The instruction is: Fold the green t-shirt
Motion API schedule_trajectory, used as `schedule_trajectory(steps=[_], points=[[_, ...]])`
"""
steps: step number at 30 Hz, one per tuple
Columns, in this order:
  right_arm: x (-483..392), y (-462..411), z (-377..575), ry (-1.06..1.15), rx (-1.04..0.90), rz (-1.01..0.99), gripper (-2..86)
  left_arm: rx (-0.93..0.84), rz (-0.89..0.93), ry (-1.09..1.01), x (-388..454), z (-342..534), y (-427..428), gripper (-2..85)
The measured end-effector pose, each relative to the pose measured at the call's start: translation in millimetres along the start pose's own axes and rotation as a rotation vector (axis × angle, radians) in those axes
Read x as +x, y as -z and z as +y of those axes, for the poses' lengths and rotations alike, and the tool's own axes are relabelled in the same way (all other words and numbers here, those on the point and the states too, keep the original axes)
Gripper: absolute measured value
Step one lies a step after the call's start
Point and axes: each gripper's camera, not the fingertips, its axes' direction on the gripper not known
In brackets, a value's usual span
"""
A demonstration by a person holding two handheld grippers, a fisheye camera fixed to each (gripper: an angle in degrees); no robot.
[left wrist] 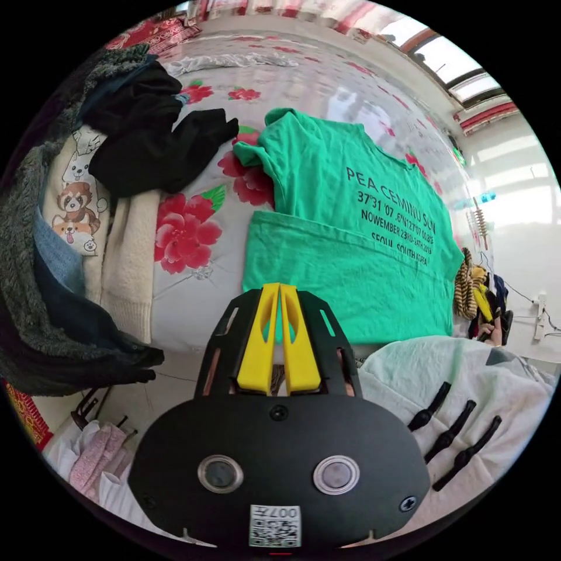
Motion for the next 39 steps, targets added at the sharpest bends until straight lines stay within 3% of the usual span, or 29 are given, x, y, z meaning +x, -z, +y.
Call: schedule_trajectory(steps=[8, 12, 15, 17, 19, 21, 24, 26, 29, 32, 39], points=[[62.4, -47.9, -41.5, -0.472, 0.031, -0.188, 5.5, -0.063, -0.113, -0.099, 28.4, -5.9, -0.4, -1.0], [46.7, -53.8, -56.1, -0.376, 0.008, -0.222, 3.7, -0.097, -0.163, -0.116, 32.1, -0.3, -5.5, -1.0], [-57.9, -59.3, -60.6, 0.283, -0.111, 0.188, 2.7, -0.113, -0.153, -0.078, 26.4, -4.1, -4.7, -1.0], [-137.6, -102.7, -5.7, 0.883, -0.307, 0.568, 2.5, -0.118, -0.114, -0.044, 22.2, -8.9, -5.6, -1.0], [-159.5, -128.5, 39.0, 1.157, -0.403, 0.718, 2.6, -0.128, -0.046, 0.004, 18.4, -18.6, -9.6, -1.0], [-167.0, -135.1, 62.3, 1.242, -0.366, 0.791, 2.9, -0.128, -0.019, 0.028, 19.0, -26.9, -10.5, -1.0], [-171.9, -104.9, 55.7, 1.039, -0.220, 0.623, 3.9, -0.105, -0.011, 0.012, 27.6, -36.9, -5.0, -1.0], [-149.0, -64.8, 32.7, 0.744, -0.110, 0.393, 5.2, -0.107, -0.034, -0.017, 33.4, -40.4, -3.6, -1.0], [-85.7, -29.2, 4.9, 0.354, -0.010, 0.252, 7.0, -0.139, -0.088, -0.057, 38.6, -44.1, -7.6, -1.0], [-30.9, -16.2, -9.3, 0.104, -0.022, 0.183, 8.8, -0.168, -0.092, -0.059, 37.3, -46.8, -12.0, -1.0], [-12.0, -53.1, -13.6, 0.010, -0.168, 0.027, 8.9, -0.164, -0.058, -0.031, 30.8, -60.4, -4.0, -1.0]])
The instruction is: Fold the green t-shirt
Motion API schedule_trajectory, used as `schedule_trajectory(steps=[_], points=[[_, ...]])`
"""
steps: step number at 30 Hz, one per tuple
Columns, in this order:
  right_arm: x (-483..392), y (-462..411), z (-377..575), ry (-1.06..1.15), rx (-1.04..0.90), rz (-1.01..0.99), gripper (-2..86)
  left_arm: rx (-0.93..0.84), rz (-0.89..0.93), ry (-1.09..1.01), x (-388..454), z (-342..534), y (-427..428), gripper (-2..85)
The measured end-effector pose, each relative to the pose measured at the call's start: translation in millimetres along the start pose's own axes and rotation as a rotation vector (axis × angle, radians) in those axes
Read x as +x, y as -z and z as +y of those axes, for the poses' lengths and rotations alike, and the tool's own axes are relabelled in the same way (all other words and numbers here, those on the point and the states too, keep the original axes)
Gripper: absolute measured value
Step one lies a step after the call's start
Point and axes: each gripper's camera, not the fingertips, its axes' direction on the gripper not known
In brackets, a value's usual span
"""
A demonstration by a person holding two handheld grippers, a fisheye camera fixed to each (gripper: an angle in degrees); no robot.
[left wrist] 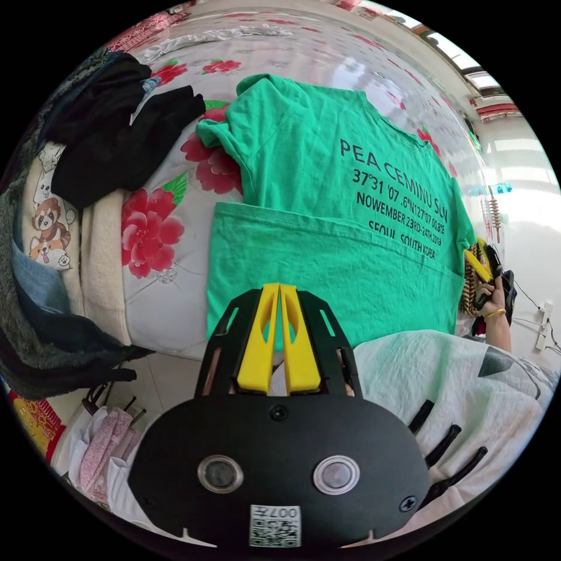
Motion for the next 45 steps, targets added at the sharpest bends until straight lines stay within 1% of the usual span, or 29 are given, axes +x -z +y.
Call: schedule_trajectory(steps=[1, 3, 6, 8, 9, 10, 11, 13, 14, 15, 16, 17, 18, 19, 20, 23, 25, 27, 33, 36, 37, 38, 39, 41, 43, 45], points=[[-1.4, -9.8, -4.1, -0.008, -0.040, -0.004, 7.8, 0.001, -0.004, -0.002, -0.5, -1.9, 2.4, -1.0], [-10.7, -9.9, -6.1, -0.007, -0.014, 0.022, 5.8, 0.003, -0.013, -0.003, -1.6, -3.7, 6.5, -1.0], [-68.5, 21.4, 8.4, 0.259, 0.140, 0.219, 3.3, 0.012, -0.024, 0.000, -4.9, -2.6, 13.6, -1.0], [-121.9, 48.8, 44.6, 0.553, 0.311, 0.506, 2.3, 0.009, -0.022, 0.008, -8.1, -0.7, 14.8, -1.0], [-130.6, 51.3, 53.9, 0.606, 0.340, 0.591, 2.2, 0.002, -0.016, 0.015, -10.5, 0.2, 13.6, -1.0], [-140.1, 52.5, 70.2, 0.670, 0.394, 0.761, 2.1, -0.009, -0.006, 0.023, -12.9, 0.0, 11.2, -1.0], [-138.0, 50.9, 80.0, 0.669, 0.441, 0.896, 2.0, -0.015, -0.001, 0.028, -14.1, -0.4, 9.9, -1.0], [-117.8, 44.0, 80.3, 0.606, 0.414, 0.973, 2.2, -0.028, 0.029, 0.044, -17.2, -4.0, 6.2, -1.0], [-98.3, 39.0, 72.1, 0.504, 0.330, 0.976, 2.5, -0.029, 0.038, 0.046, -17.6, -5.5, 6.1, -1.0], [-88.8, 37.4, 67.7, 0.447, 0.287, 0.959, 2.7, -0.028, 0.054, 0.048, -17.9, -8.8, 7.6, -1.0], [-73.4, 36.1, 61.4, 0.360, 0.211, 0.865, 3.0, -0.019, 0.059, 0.045, -17.4, -12.1, 11.7, -1.0], [-62.9, 38.8, 59.2, 0.308, 0.171, 0.721, 3.4, -0.013, 0.058, 0.041, -17.0, -13.4, 14.3, -1.0], [-58.7, 41.5, 59.0, 0.292, 0.161, 0.641, 3.7, -0.001, 0.051, 0.032, -16.0, -15.2, 20.0, -1.0], [-53.8, 48.3, 58.9, 0.272, 0.159, 0.520, 4.2, 0.007, 0.040, 0.021, -15.4, -15.8, 25.1, -1.0], [-51.9, 56.3, 58.9, 0.244, 0.196, 0.480, 4.7, 0.009, 0.031, 0.016, -15.3, -15.7, 27.1, -1.0], [-58.2, 70.9, 54.6, 0.235, 0.282, 0.562, 6.1, 0.004, 0.000, 0.014, -19.2, -13.5, 32.3, -1.0], [-64.8, 71.6, 46.5, 0.257, 0.283, 0.606, 7.1, -0.005, 0.007, 0.042, -27.7, -12.9, 33.1, -1.0], [-69.2, 67.7, 34.4, 0.276, 0.249, 0.611, 8.1, -0.004, 0.027, 0.074, -35.0, -13.8, 34.9, -1.0], [-67.3, 48.1, -27.8, 0.209, 0.150, 0.587, 9.0, 0.042, 0.090, 0.148, -54.4, -20.2, 52.9, -1.0], [-64.0, 26.6, -58.2, 0.170, 0.032, 0.606, 5.9, 0.074, 0.087, 0.185, -66.1, -22.8, 63.9, -1.0], [-63.0, 15.5, -66.3, 0.155, -0.041, 0.615, 4.0, 0.085, 0.093, 0.206, -72.1, -23.7, 68.0, -1.0], [-71.9, 10.4, -68.0, 0.196, -0.061, 0.624, 1.9, 0.091, 0.096, 0.217, -75.3, -24.0, 70.3, -1.0], [-80.9, 10.8, -65.9, 0.245, -0.041, 0.631, 1.6, 0.108, 0.103, 0.238, -81.9, -24.2, 75.4, -1.0], [-123.2, 21.5, -48.7, 0.441, 0.094, 0.708, 0.5, 0.144, 0.115, 0.266, -92.3, -23.8, 82.9, -0.9], [-143.9, 30.0, -38.3, 0.509, 0.189, 0.800, 0.4, 0.188, 0.138, 0.307, -109.1, -25.0, 88.5, -0.9], [-150.2, 35.0, -37.8, 0.504, 0.233, 0.880, 0.5, 0.204, 0.162, 0.343, -124.5, -30.5, 89.1, -0.7]])
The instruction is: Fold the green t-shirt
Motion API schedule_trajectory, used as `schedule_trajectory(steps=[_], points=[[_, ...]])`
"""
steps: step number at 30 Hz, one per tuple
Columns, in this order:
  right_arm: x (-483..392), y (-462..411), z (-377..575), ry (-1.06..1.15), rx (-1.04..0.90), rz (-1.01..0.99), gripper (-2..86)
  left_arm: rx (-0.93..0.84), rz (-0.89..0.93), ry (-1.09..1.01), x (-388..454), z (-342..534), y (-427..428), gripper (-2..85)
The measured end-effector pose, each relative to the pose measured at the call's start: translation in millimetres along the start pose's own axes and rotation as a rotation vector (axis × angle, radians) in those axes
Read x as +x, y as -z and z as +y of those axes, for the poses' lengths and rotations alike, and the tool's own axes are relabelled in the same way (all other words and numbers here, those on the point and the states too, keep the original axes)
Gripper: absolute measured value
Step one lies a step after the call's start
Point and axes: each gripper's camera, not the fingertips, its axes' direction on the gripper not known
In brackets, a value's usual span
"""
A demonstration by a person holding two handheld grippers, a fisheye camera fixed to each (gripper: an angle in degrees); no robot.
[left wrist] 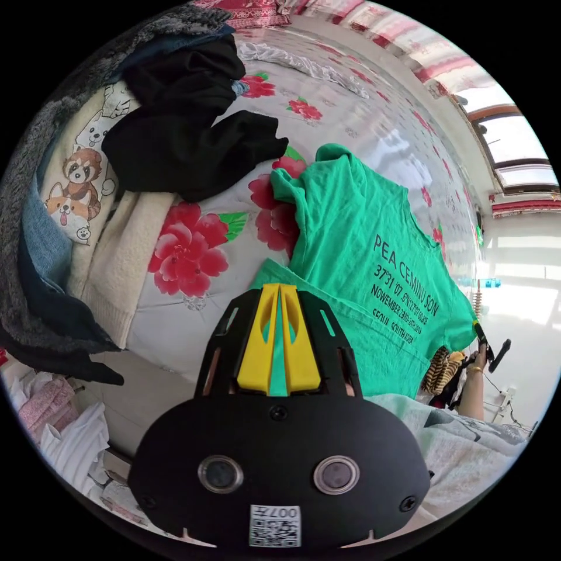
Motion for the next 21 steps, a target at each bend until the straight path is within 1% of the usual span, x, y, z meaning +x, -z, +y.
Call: schedule_trajectory(steps=[2, 4, 7, 9, 11, 14, 16, 19, 21], points=[[11.7, -4.7, -4.8, -0.076, -0.084, 0.104, 0.4, 0.013, 0.032, 0.033, -11.4, -14.8, 0.8, -0.2], [16.5, 3.9, -2.1, -0.120, -0.080, 0.099, 0.2, 0.037, 0.069, 0.050, -22.8, -39.2, 1.7, 2.2], [1.3, 27.8, 13.5, -0.114, 0.007, 0.002, -0.1, 0.055, 0.130, 0.079, -37.1, -73.2, 1.6, 6.9], [-15.7, 31.2, 24.0, -0.105, -0.015, -0.087, -0.2, 0.062, 0.183, 0.108, -45.9, -92.1, 1.1, 8.8], [-41.8, 30.4, 39.5, -0.102, -0.079, -0.199, -0.2, 0.054, 0.254, 0.146, -54.1, -108.3, -0.8, 9.8], [-74.6, 35.2, 58.1, -0.063, -0.094, -0.273, -0.2, 0.011, 0.341, 0.198, -65.1, -126.2, -8.8, 10.0], [-90.1, 38.4, 63.9, -0.032, -0.118, -0.277, -0.2, 0.025, 0.411, 0.220, -76.6, -126.2, -6.8, 9.5], [-97.9, 49.3, 68.8, 0.010, -0.116, -0.197, 0.0, 0.062, 0.430, 0.191, -93.6, -114.5, 2.5, 9.0], [-86.3, 56.6, 70.1, -0.028, -0.111, -0.170, 0.2, 0.075, 0.441, 0.170, -106.9, -106.5, 8.1, 9.1]])
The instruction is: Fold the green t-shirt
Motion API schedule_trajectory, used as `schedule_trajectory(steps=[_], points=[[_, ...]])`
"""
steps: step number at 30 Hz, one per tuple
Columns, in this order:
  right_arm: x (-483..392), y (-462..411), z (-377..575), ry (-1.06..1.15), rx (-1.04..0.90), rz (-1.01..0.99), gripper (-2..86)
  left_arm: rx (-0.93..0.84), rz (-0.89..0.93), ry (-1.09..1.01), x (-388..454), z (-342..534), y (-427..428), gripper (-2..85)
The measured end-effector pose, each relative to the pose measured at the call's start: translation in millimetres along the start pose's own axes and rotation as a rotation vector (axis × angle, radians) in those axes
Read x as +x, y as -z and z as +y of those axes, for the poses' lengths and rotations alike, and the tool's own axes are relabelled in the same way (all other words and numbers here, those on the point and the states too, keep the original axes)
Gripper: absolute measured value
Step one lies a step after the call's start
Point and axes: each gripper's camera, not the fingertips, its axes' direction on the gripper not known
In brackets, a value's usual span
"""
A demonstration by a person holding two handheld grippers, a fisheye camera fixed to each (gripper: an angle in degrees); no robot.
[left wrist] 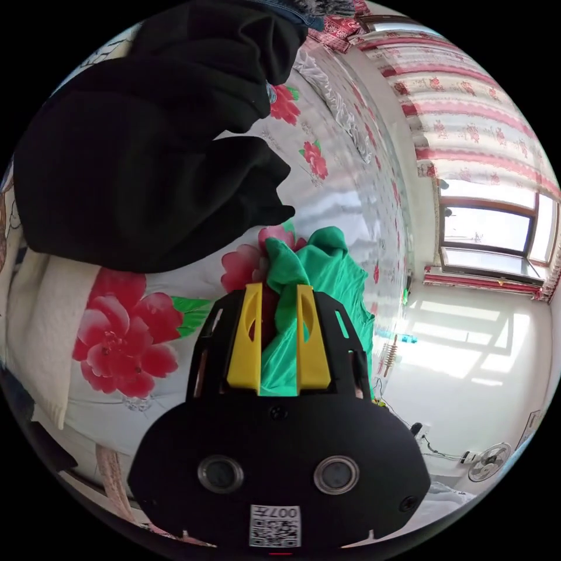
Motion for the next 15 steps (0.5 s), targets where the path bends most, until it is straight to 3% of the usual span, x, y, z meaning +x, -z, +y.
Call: schedule_trajectory(steps=[7, 11, 15], points=[[46.4, 15.8, 27.5, -0.229, 0.024, -0.060, 0.7, 0.087, 0.117, -0.016, -12.4, 0.9, 38.9, 12.1], [27.8, 2.3, 23.9, -0.190, -0.011, -0.115, 0.4, 0.128, 0.146, -0.015, -7.0, -1.0, 38.3, 13.4], [6.2, -5.5, 2.8, -0.112, -0.028, -0.154, 0.1, 0.002, 0.059, -0.014, -2.4, -15.2, 1.9, 14.1]])
